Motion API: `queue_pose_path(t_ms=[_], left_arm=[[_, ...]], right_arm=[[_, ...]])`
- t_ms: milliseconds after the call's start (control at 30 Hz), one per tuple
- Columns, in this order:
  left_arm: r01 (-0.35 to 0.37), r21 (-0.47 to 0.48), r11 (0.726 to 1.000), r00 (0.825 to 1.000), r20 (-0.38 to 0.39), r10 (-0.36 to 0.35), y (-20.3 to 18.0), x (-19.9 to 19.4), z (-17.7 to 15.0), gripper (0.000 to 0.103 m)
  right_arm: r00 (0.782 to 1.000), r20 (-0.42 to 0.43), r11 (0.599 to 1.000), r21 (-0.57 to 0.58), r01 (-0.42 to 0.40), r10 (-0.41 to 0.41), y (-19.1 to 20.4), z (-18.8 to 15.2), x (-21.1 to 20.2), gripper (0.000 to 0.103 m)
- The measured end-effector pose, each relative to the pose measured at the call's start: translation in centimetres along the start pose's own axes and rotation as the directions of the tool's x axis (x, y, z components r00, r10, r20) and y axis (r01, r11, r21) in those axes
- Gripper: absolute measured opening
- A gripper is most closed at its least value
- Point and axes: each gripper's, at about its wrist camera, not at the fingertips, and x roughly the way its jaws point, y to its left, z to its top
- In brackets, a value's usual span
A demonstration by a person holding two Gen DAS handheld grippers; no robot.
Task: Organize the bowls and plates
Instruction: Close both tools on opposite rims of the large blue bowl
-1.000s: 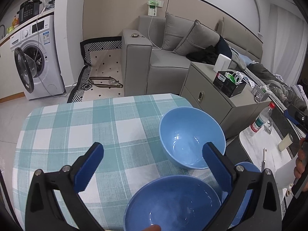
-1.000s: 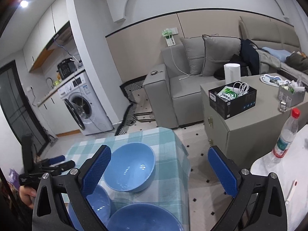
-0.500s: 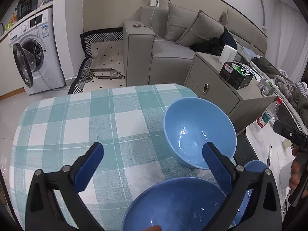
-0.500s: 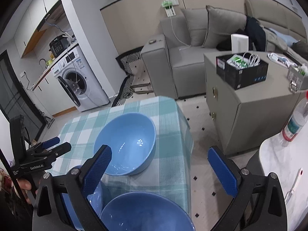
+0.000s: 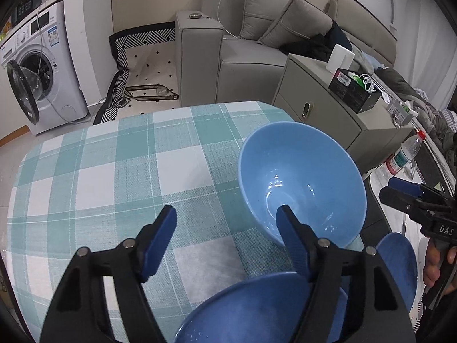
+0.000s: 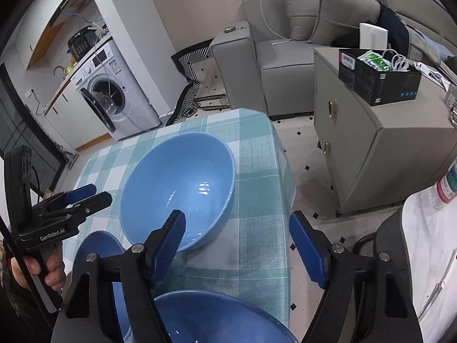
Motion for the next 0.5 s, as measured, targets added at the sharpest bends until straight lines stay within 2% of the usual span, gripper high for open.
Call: queue_pose_path(t_ms=[33, 133, 167, 233, 500], left_arm=[[-0.001, 0.002, 1.000, 1.000, -0.007, 0.001, -0.1, 0.3, 0.0, 0.063], [0.009, -0.003, 1.000, 1.000, -0.028, -0.010, -0.3, 0.9, 0.0, 0.063], [0.012, -0.003, 1.000, 0.999, -0.036, -0.012, -0.4, 1.2, 0.0, 0.063], [0.014, 0.001, 1.000, 0.999, -0.036, -0.014, -0.5, 1.4, 0.0, 0.059], [0.014, -0.006, 1.000, 0.998, -0.066, -0.014, -0.5, 3.0, 0.0, 0.054]], right_arm=[[1.000, -0.007, 1.000, -0.008, 0.000, 0.000, 0.2, 0.0, 0.3, 0.074], [1.000, -0.030, 1.000, -0.017, -0.005, 0.004, 0.5, 0.2, 1.2, 0.068], [0.999, -0.039, 1.000, -0.021, -0.007, 0.006, 0.5, 0.3, 1.5, 0.064], [0.998, -0.054, 0.999, -0.032, -0.011, 0.010, 0.7, 0.4, 2.0, 0.060], [0.996, -0.085, 0.997, -0.072, -0.011, 0.005, 1.5, 0.6, 3.8, 0.053]])
